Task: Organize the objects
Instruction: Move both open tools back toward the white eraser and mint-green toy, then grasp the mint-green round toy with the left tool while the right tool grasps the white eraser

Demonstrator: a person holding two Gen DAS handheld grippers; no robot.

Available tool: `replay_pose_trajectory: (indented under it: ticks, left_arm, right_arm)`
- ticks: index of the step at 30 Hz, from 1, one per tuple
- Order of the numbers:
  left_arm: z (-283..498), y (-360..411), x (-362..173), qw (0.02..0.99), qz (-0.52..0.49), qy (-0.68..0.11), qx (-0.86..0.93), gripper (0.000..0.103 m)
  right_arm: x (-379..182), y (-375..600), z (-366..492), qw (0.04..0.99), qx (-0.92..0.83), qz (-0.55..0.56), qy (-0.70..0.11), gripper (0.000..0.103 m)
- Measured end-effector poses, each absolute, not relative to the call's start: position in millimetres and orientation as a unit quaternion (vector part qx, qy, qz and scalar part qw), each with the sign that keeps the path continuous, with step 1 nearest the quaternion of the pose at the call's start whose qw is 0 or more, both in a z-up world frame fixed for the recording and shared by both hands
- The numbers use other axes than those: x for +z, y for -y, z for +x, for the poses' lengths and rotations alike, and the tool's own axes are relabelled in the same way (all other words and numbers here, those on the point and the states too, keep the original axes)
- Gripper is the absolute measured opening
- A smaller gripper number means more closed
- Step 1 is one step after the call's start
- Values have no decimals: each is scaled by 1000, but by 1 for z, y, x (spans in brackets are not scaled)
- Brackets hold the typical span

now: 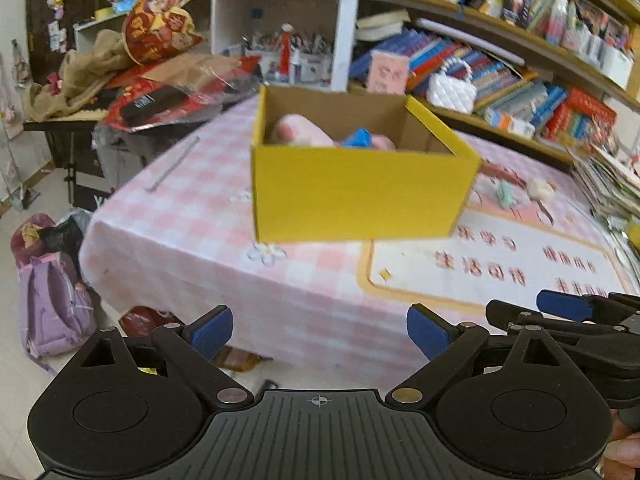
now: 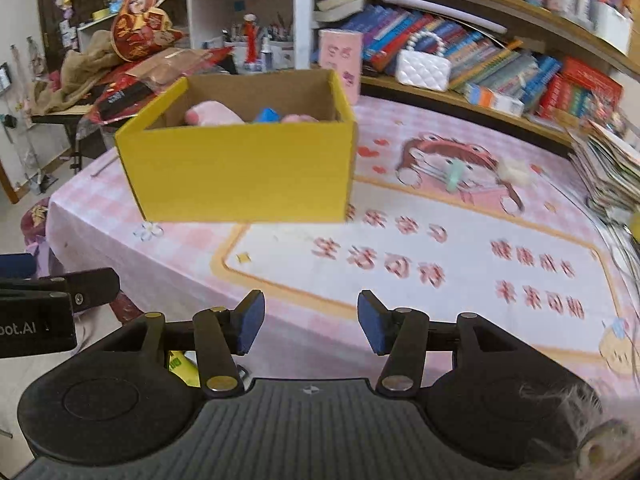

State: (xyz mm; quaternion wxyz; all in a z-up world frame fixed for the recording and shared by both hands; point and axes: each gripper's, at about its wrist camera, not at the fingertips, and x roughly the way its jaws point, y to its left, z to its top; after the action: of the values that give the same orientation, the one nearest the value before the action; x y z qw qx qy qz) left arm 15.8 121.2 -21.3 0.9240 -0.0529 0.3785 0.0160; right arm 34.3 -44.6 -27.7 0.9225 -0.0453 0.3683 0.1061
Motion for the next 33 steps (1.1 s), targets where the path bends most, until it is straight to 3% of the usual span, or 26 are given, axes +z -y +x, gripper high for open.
replay_pose_trajectory:
  ticks: [10, 33]
  left_arm:
    - [21, -70, -23, 918, -11, -391, -61, 96]
    - [87, 33, -32, 894, 38, -415, -164, 98]
  right_arm:
    - [-29, 93, 14, 926, 29, -20, -376, 58]
    - [-36, 196, 46, 911, -87, 24, -402, 63]
